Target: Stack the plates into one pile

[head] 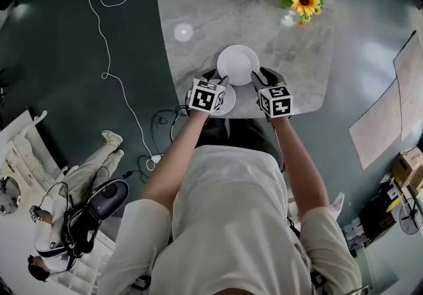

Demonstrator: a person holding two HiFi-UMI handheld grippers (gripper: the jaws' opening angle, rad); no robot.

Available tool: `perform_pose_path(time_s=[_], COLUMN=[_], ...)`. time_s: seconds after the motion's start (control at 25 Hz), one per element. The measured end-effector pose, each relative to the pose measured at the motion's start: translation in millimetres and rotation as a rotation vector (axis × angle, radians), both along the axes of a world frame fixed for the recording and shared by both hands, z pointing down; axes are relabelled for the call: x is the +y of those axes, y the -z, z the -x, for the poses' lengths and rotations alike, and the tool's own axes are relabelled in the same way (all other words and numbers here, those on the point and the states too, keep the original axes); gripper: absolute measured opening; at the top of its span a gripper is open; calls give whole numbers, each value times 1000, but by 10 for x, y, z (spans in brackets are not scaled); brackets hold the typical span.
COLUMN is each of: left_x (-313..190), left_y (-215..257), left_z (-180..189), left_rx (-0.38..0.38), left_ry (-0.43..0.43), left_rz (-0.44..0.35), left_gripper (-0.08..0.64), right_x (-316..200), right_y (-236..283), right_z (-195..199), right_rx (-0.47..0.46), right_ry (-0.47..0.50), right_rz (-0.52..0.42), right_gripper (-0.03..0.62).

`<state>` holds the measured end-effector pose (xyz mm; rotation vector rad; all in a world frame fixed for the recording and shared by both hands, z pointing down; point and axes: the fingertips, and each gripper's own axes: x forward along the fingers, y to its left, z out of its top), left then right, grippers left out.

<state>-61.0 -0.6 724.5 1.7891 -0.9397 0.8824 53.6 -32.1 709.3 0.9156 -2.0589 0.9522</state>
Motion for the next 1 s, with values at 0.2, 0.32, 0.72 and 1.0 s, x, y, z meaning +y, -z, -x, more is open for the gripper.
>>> perform_pose_path(time_s=[0.2,0.32,0.72,1.0], left_x=[149,272,791,1083], left_y=[117,141,73,-70], left_z=[124,185,518,715], left_rx=[27,33,61,51], left_ry=[22,46,173,223], left_rz=[-43,-51,-33,-16], left_gripper=[198,195,184,179], right_x=[148,282,719,942], right_y=[116,124,79,-28], right_z=[23,46,257,422], right_rx=[-8,-17,-60,-69], right_ry=[26,44,82,114], right_rz=[-12,-6,57,98], right_gripper=[150,149,149,147])
